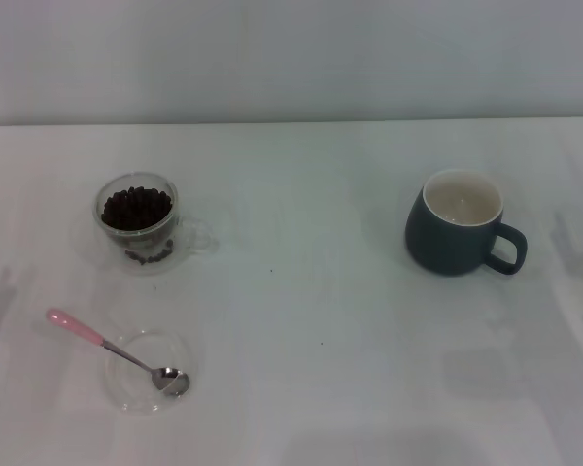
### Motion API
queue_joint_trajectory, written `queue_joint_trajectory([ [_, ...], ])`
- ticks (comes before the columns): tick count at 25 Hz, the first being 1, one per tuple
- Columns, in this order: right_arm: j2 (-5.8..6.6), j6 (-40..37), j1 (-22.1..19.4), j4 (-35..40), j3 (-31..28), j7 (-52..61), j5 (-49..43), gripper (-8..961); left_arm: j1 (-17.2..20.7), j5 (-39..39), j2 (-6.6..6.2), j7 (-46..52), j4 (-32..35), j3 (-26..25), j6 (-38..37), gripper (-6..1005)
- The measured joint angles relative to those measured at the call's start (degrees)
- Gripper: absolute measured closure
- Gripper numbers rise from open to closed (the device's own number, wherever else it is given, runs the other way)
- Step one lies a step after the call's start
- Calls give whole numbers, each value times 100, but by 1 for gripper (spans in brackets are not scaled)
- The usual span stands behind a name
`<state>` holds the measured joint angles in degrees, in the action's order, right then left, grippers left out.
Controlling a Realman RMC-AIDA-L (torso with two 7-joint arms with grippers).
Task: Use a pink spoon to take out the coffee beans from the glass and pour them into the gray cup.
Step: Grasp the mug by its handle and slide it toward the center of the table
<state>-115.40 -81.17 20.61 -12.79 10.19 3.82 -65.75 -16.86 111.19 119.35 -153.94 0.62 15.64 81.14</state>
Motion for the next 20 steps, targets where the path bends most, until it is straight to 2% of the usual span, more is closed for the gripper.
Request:
queue_joint_trajectory([
  [9, 14, -4, -187, -441, 2, -8, -25, 158, 48, -90, 0, -54, -119, 54, -30, 109],
  [16, 18, -3, -279, -881, 271, -72, -73, 158, 42, -137, 0, -56, -168, 62, 52, 110],
  [20, 18, -110, -495, -1190, 396, -378, -72, 158, 51, -139, 0, -40, -168, 62, 58, 110],
])
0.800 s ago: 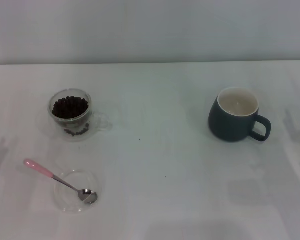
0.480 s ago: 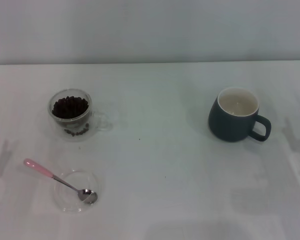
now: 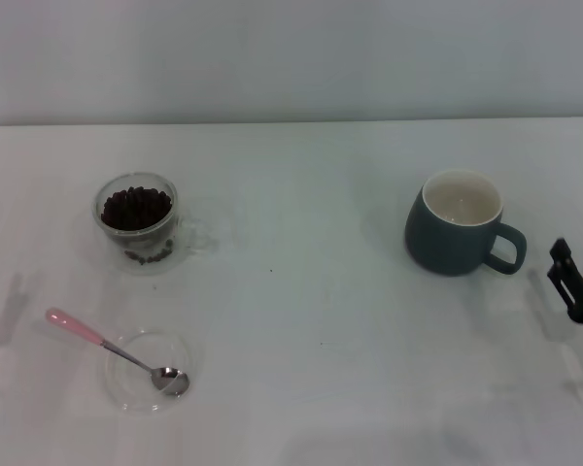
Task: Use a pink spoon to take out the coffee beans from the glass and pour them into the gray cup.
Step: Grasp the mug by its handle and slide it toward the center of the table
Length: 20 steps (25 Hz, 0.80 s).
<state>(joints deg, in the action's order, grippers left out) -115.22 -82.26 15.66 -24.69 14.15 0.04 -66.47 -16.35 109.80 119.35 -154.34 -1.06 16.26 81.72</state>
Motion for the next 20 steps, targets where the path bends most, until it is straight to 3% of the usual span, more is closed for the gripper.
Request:
queue_joint_trajectory([
  [8, -15, 36, -76, -770, -9, -470, 12, 159, -9, -3, -2, -2, -67, 0, -7, 109],
  [15, -40, 388, -65, -1650, -1220, -2170, 66, 160, -25, -3, -17, 15, -65, 0, 15, 110],
  [20, -70, 762, 23, -1801, -1584, -2540, 65, 160, -51, 1, -18, 17, -38, -28, 20, 109],
])
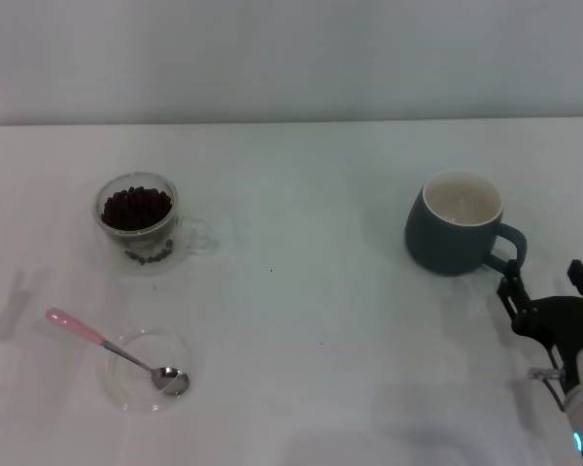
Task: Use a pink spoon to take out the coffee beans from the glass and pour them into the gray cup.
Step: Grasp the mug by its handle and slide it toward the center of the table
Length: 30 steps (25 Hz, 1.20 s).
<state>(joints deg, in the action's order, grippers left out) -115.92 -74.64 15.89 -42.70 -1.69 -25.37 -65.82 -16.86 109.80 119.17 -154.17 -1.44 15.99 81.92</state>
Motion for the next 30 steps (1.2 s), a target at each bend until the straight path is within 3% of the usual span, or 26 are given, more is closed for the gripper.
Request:
queue_joint_trajectory([
  [30, -10, 1007, 324, 538, -979, 50, -511, 197, 72, 156, -17, 10, 179, -25, 239, 109],
])
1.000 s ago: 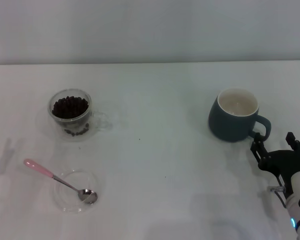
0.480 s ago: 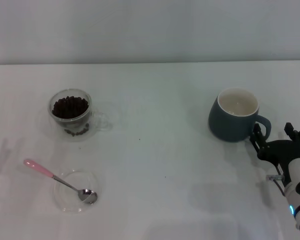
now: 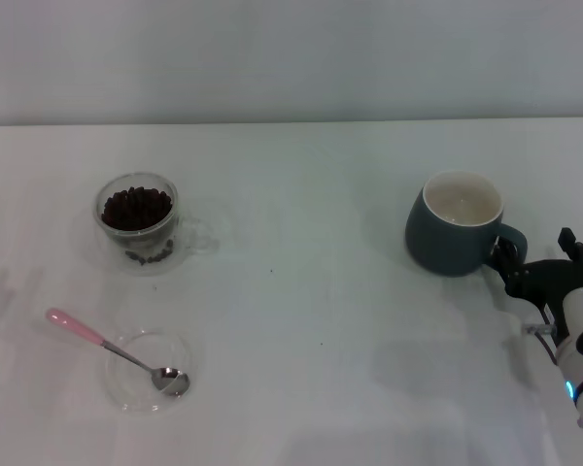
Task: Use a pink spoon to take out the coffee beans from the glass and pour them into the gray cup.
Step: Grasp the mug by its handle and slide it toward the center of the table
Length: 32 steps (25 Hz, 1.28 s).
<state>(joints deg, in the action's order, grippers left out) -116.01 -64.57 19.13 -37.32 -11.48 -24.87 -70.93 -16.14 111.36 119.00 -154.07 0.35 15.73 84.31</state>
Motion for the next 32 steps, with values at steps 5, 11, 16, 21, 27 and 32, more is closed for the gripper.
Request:
queue_joint_trajectory([
  [5, 1, 19, 72, 12, -36, 4, 0, 219, 19, 110, -9, 0, 3, 0, 63, 109],
  [11, 12, 151, 105, 61, -88, 15, 0, 245, 31, 127, -9, 0, 7, 0, 96, 109],
  [16, 35, 656, 250, 194, -150, 312, -28, 343, 44, 168, -12, -1, 18, 0, 97, 109],
  [21, 35, 639, 259, 255, -138, 653, -327, 569, 99, 191, -12, -3, 18, 0, 135, 109],
  [27, 37, 658, 262, 410, -139, 702, -375, 808, 122, 205, -5, 0, 18, 0, 195, 110],
  [32, 50, 624, 232, 581, -128, 900, -677, 826, 138, 212, -6, 0, 18, 0, 202, 110],
])
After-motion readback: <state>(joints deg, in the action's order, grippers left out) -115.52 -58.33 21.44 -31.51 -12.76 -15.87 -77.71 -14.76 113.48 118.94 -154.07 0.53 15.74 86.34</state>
